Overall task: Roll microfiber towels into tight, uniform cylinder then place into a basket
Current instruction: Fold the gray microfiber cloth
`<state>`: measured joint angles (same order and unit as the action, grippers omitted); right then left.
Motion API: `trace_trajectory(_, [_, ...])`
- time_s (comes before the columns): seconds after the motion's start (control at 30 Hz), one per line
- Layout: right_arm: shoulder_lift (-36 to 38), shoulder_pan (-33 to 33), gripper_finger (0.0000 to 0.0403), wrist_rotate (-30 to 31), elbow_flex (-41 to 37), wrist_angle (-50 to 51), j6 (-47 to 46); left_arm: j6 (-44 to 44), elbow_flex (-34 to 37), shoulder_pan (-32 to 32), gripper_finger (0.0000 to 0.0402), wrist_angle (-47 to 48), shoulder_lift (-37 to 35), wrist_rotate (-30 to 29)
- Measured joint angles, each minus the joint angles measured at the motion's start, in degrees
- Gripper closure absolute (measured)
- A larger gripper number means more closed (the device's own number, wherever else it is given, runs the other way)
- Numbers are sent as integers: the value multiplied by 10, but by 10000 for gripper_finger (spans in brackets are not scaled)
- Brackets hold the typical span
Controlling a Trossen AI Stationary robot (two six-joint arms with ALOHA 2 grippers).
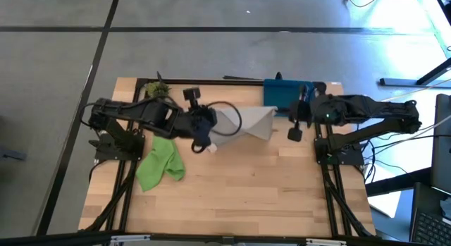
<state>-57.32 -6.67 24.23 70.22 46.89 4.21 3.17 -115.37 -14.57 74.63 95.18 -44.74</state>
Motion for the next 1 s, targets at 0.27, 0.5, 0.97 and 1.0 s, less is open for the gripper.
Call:
trace_trajectory(0.27, [0, -78, 402, 0, -3, 24, -45, 71, 9, -64, 402, 0, 10, 8])
trace_trajectory(0.5, [-2, -121, 402, 1, -37, 22, -90, 145, 69, -99, 402, -6, 10, 8])
trace_trajectory(0.97, [-3, -200, 401, -46, -134, 24, -206, 208, 174, -165, 402, -131, 10, 29])
trace_trajectory(1.0, [-3, -203, 401, -45, -134, 24, -205, 208, 175, -167, 402, -137, 10, 27])
